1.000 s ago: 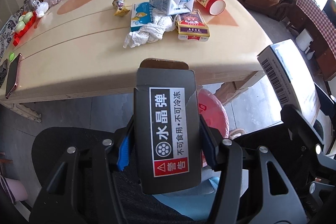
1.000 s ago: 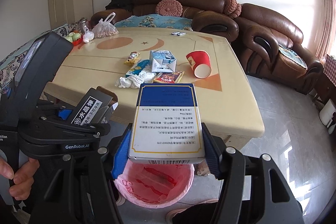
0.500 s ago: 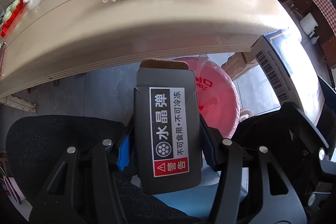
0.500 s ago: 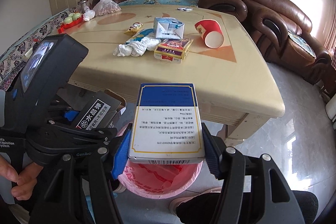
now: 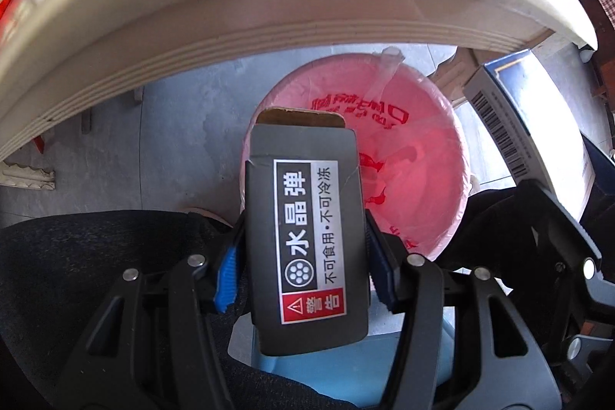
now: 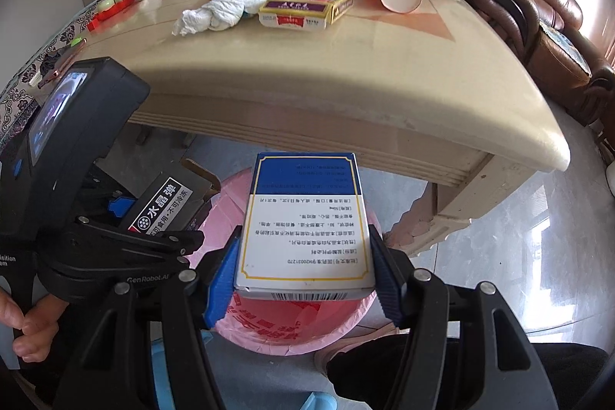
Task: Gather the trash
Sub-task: 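Carry the black box and white pack with both tools over the pink bin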
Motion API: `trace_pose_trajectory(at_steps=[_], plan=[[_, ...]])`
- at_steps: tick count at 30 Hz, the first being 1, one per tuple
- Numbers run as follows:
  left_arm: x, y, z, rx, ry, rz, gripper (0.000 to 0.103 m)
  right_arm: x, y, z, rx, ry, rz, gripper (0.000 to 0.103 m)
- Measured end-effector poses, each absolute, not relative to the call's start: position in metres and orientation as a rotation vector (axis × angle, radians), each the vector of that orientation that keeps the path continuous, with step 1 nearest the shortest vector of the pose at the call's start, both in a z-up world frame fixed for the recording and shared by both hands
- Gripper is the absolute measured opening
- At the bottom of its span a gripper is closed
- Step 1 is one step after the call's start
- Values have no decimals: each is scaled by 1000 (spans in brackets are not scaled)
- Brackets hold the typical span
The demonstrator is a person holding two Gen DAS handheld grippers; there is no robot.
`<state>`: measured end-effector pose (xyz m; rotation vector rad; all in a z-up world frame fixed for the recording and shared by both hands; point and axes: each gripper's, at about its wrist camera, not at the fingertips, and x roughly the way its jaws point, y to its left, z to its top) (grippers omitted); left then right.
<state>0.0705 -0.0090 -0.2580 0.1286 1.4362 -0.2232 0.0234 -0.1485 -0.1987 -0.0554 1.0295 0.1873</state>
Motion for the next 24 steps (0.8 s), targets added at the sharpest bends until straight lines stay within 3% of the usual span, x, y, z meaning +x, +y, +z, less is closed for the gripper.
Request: trace_pose_trajectory(at_steps=[24], plan=[[115,-20,-360,125,1704,-184,55,75,-156,-308,-15,1324,203,60]])
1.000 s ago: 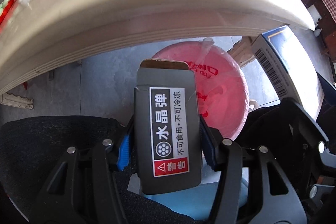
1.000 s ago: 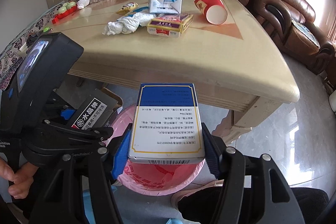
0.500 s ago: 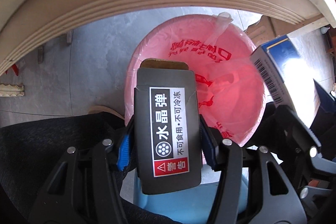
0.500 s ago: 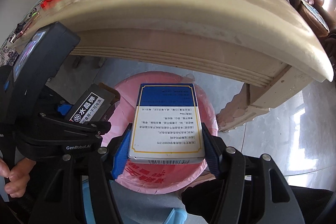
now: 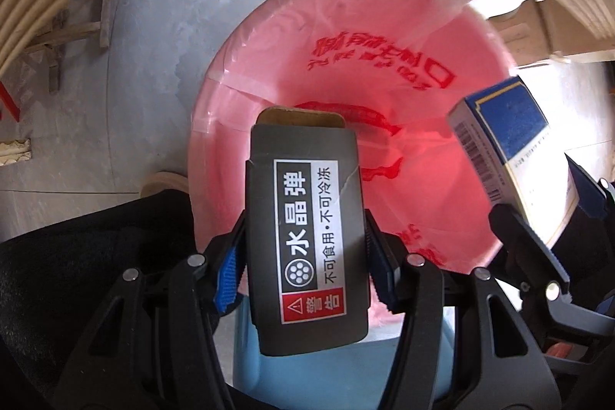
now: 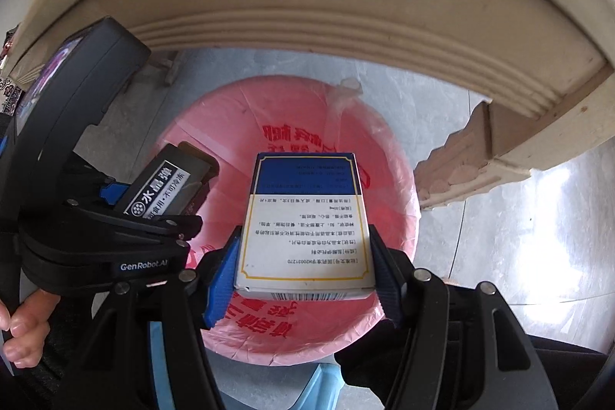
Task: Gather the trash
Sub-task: 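Carry the black box and white pack with both tools over the pink bin, then open both tools to drop the black box and white pack into the bin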
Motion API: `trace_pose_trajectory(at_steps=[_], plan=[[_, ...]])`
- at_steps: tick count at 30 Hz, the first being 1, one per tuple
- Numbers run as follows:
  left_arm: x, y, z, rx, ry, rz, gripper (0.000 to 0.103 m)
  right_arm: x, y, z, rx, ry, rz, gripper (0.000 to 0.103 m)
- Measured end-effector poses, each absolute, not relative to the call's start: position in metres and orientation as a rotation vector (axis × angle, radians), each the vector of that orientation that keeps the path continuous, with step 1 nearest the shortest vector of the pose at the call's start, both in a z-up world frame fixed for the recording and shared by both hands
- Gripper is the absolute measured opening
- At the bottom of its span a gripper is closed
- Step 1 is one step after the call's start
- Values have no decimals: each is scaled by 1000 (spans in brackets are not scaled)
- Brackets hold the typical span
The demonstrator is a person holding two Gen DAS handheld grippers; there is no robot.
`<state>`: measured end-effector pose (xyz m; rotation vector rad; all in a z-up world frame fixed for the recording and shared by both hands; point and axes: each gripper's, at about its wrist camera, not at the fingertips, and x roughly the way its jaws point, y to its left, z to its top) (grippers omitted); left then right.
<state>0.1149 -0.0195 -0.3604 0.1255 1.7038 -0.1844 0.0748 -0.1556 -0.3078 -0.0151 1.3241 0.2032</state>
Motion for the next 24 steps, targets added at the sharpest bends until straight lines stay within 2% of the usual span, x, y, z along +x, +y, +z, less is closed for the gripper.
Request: trace_pose_trajectory(at_steps=[6,7,9,12,24], plan=[[118,-21,-372,144,1756,-185,57,84,-158,-326,-4,1371,211,61],[118,-21,-374,157,1755,-177,57,86,-157,-327,-4,1379,206,64],[120,-21,-375,193,1748,-150,69,88,-158,-331,1,1392,187,71],[121,-19,-375,167,1755,-155,73,89,-167,-336,46,1404,173,80],[123,-21,-370,176,1746,-162,75,85,-170,-329,41,1387,157,81]])
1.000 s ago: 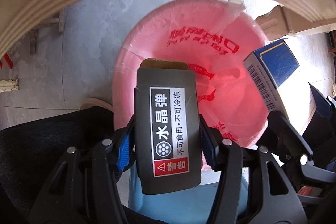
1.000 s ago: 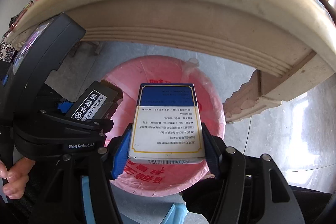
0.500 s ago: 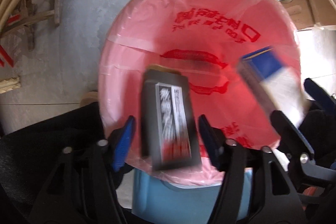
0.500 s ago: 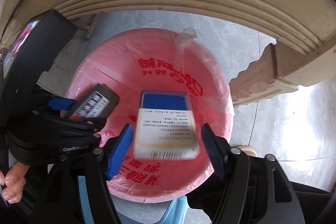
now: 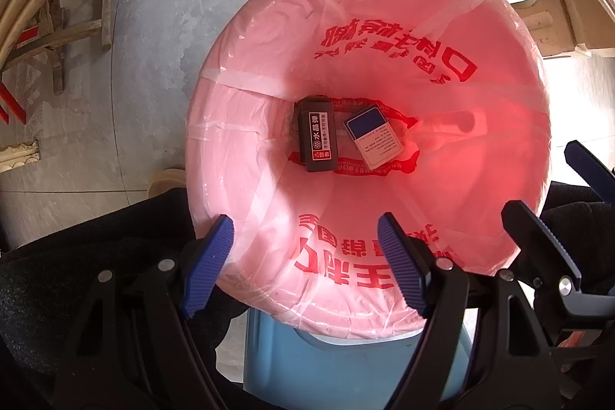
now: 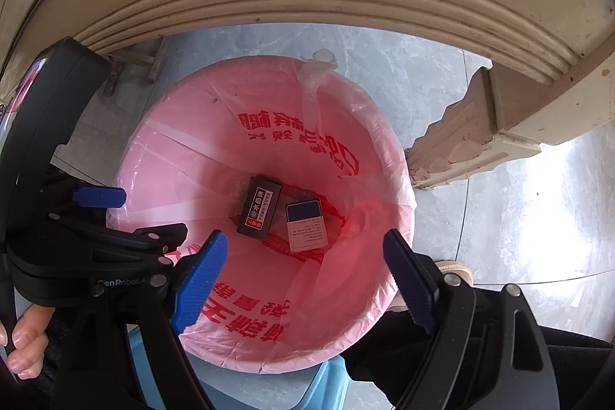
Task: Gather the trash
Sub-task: 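Open both tools to drop the black box and white pack into the bin, then move the left tool to the snack bar while the right tool approaches the red cup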
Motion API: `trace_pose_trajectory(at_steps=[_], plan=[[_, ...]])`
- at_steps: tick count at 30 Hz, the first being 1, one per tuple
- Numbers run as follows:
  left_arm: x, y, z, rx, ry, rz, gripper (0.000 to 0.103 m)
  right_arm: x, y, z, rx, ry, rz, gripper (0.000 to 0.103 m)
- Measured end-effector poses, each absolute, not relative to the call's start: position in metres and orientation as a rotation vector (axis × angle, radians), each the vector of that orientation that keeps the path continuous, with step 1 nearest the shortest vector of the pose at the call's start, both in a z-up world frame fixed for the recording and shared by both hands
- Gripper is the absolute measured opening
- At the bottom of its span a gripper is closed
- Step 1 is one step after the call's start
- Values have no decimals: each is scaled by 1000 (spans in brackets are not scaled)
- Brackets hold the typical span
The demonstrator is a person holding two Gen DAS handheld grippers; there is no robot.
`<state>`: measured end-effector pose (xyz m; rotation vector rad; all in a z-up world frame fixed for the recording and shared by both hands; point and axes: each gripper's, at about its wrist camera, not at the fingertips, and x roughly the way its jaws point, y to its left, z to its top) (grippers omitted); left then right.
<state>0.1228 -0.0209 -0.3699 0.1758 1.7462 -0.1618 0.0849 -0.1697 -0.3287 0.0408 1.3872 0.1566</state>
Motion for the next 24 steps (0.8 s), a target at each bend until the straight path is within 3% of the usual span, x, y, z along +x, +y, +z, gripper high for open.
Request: trace_pose_trajectory(at_steps=[16,24], plan=[[108,-22,-330,248,1578,-135,77,67,-163,-290,0,1262,151,81],[80,-1,-245,156,1430,-169,77,30,-158,-201,35,1048,220,92]])
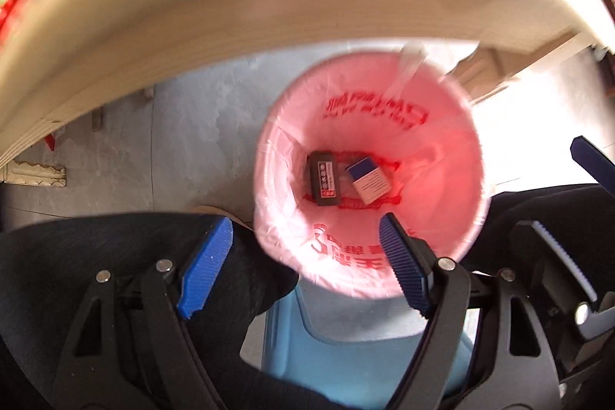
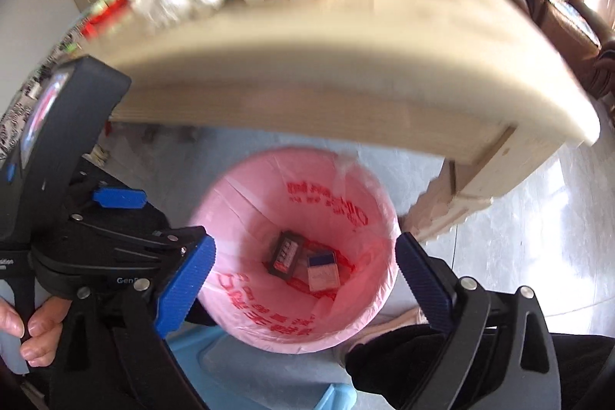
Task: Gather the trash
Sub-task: 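Move the left tool to the snack bar while the right tool approaches the red cup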
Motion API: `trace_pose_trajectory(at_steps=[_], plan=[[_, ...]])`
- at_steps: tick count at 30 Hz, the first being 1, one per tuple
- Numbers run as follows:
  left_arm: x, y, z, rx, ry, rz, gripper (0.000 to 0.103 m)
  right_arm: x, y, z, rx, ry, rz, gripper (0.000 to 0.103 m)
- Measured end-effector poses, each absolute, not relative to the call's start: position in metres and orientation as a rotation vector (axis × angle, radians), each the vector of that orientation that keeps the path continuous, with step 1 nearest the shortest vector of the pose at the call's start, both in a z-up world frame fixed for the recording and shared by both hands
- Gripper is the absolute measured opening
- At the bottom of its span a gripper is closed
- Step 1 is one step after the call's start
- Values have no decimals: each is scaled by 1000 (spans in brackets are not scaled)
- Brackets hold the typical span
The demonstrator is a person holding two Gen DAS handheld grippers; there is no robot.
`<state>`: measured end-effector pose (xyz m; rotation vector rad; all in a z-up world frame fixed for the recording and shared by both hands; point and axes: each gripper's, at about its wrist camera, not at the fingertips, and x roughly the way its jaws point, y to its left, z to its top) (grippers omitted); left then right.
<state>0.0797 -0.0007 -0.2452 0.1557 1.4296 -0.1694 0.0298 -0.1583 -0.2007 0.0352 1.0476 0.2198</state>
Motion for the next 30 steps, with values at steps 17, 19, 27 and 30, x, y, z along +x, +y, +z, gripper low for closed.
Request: trace_pose_trajectory(at_steps=[17,19,27,30], plan=[[95,44,38,-1,951,-113,97,20,-180,46,20,617,252,96],[101,49,56,-12,929,-103,97,26,-185,64,24,593,253,96],[129,52,84,-10,925,-57,97,52,-199,96,36,556,242,96],[145,49,76,-4,959,-52,97,64,-201,98,34,561,233,96]])
